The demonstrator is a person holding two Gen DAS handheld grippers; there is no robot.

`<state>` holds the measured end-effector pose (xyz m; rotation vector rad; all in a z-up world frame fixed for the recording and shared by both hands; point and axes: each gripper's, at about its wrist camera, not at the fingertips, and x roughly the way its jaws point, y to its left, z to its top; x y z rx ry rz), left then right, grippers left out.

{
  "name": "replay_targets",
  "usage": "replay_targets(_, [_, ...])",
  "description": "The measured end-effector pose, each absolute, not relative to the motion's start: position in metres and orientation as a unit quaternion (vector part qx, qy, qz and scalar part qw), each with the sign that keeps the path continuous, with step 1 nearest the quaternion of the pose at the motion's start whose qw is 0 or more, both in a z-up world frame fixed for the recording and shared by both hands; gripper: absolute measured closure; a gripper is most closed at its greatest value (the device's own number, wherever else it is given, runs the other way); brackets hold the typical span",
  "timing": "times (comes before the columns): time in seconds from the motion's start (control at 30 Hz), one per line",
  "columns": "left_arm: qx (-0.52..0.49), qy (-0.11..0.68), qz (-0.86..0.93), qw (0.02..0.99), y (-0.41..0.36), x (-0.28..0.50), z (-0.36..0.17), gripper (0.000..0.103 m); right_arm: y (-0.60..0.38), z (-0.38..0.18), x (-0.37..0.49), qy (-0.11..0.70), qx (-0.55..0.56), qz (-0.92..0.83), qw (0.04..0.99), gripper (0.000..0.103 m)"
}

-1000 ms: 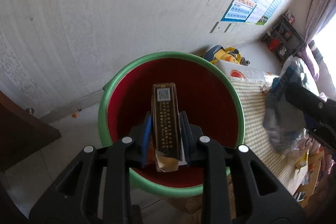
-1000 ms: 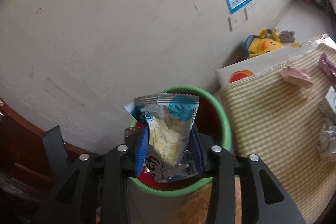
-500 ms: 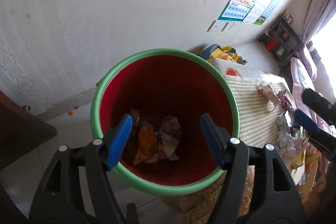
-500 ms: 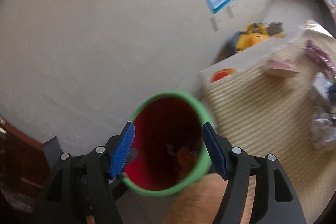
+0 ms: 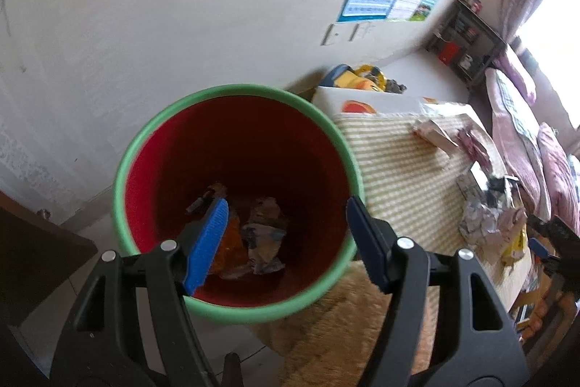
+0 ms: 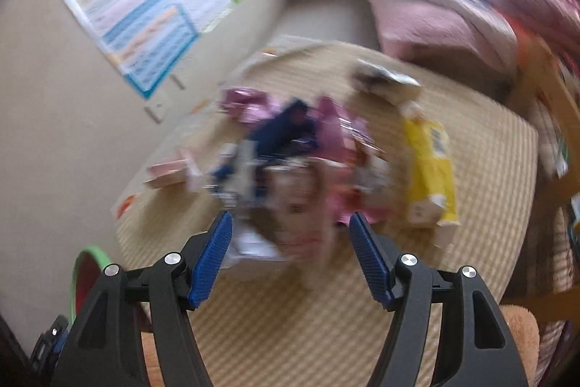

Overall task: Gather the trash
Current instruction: 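Grasp pink carton with right tool while left tool grasps pink wrapper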

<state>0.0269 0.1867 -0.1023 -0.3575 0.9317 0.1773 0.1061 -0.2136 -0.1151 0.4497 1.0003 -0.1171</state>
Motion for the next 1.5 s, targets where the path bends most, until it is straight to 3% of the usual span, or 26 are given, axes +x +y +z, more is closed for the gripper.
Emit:
replay_targets(0.27, [-0.137,0.438,0.059,0.887,0.148,0.034,-0.084,0.038,-0.213,-0.143,0.123,0.494,0.210,-0.032,0.843,0.040])
replay_targets(0.3, [-0.129,0.436,0.054,0.889,0.141,0.037,-0.081,0.038,-0.213,-0.147,0.127,0.496,0.211,-0.025,0.842,0.043])
replay_targets(0.33, [-0.121,0.435,0.048,0.891,0.134,0.040,-0.079,0.038,-0.212,-0.150,0.129,0.501,0.209,-0.019,0.840,0.063])
replay_targets(0.37, [-0.116,0.433,0.042,0.893,0.128,0.043,-0.077,0.038,-0.213,-0.153,0.131,0.506,0.203,-0.017,0.838,0.073])
replay_targets(0.47, [-0.110,0.438,0.015,0.892,0.107,0.064,-0.074,0.038,-0.216,-0.146,0.120,0.492,0.199,-0.002,0.848,0.078])
replay_targets(0.8, [-0.182,0.478,0.017,0.859,0.035,0.181,-0.110,0.037,-0.214,-0.131,0.021,0.425,0.144,0.052,0.892,0.079])
replay_targets(1.3, [-0.176,0.524,0.128,0.824,-0.009,0.272,-0.174,0.038,-0.243,-0.161,0.031,0.440,0.216,0.065,0.869,0.077])
replay_targets(1.43, [-0.144,0.512,0.129,0.837,-0.015,0.270,-0.166,0.059,-0.246,-0.161,0.032,0.438,0.224,0.068,0.868,0.077])
replay_targets(1.5, [-0.128,0.505,0.126,0.844,-0.015,0.268,-0.159,0.081,-0.246,-0.161,0.032,0.438,0.225,0.069,0.868,0.077])
